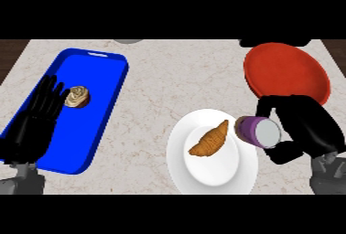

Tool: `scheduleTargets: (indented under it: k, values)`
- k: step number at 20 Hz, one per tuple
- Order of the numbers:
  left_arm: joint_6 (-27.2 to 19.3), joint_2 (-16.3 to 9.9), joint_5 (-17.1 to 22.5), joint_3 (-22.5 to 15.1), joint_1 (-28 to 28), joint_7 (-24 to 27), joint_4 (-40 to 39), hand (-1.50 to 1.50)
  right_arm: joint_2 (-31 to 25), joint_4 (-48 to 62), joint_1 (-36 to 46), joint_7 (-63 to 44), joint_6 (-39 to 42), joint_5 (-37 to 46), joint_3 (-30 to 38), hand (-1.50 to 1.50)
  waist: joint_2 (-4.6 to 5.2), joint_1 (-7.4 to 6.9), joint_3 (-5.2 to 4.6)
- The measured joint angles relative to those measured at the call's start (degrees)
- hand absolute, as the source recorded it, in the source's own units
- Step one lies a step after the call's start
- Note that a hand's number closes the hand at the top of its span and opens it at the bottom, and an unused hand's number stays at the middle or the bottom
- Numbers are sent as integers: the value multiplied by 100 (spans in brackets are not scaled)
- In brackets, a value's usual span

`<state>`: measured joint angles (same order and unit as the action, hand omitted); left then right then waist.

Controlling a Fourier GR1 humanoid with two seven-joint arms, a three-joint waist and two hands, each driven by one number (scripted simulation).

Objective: Pick the can from the plate and place it in the bowl

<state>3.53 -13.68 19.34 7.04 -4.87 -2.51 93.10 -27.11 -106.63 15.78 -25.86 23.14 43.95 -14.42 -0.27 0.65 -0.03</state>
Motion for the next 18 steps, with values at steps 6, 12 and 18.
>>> scheduleTargets:
  k: [6, 12, 18]
  values:
    - [62, -23, 7, 87, -148, 42, -196, 0, -160, -597, 310, -614, 196, 43, 830, 150, 11, -19, -2]
    - [53, -4, -3, 76, -233, -106, -100, 0, -253, -20, 927, -590, 159, -111, 1706, 150, 26, -80, 1]
    - [130, -11, -2, 103, -227, -120, -53, 0, -409, 1298, 1396, 60, -446, -67, 2358, 150, 41, -126, 4]
